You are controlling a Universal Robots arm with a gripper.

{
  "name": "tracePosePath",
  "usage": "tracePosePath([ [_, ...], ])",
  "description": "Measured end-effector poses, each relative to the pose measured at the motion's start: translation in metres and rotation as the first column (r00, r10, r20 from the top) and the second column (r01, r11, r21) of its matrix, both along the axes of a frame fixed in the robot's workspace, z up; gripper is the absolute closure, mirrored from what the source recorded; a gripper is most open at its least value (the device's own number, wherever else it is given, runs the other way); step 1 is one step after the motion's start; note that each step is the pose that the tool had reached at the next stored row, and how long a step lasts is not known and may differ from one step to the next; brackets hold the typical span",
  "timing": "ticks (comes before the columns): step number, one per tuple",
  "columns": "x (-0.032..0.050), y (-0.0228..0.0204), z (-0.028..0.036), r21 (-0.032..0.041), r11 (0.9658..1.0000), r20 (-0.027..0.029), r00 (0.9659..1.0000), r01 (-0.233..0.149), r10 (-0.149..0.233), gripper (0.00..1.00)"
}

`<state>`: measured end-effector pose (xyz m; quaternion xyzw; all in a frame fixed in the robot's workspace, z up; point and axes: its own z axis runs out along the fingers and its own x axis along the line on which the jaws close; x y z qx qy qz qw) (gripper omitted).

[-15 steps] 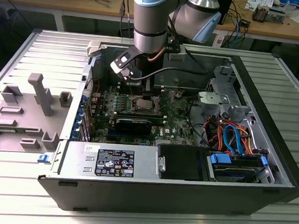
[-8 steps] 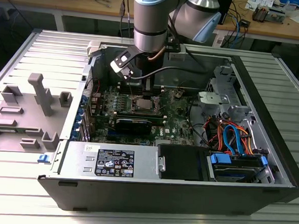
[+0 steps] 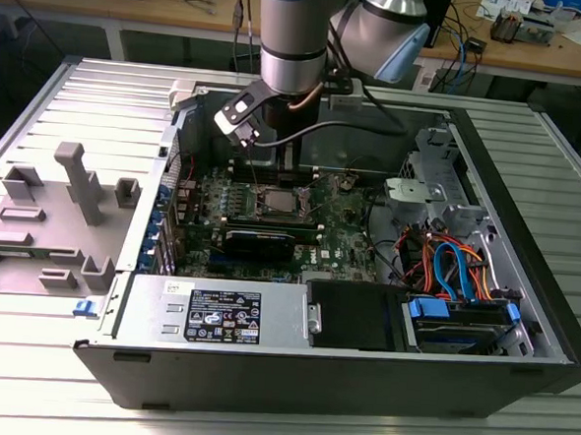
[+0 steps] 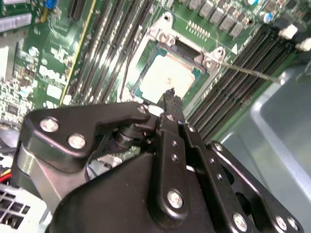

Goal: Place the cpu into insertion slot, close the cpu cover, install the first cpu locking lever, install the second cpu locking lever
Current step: 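Close the cpu cover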

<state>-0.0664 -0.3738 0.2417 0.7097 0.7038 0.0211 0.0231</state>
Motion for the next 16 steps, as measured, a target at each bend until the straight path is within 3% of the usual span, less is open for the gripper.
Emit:
tracePosePath([
  [6, 0.0009, 0.0, 0.0059, -0.0001, 1.0, -0.0031, 1.0, 0.0, 0.0, 0.89],
  [16, 0.0037, 0.0, 0.0151, 0.0002, 1.0, -0.0174, 0.9998, 0.0, 0.0, 0.89],
])
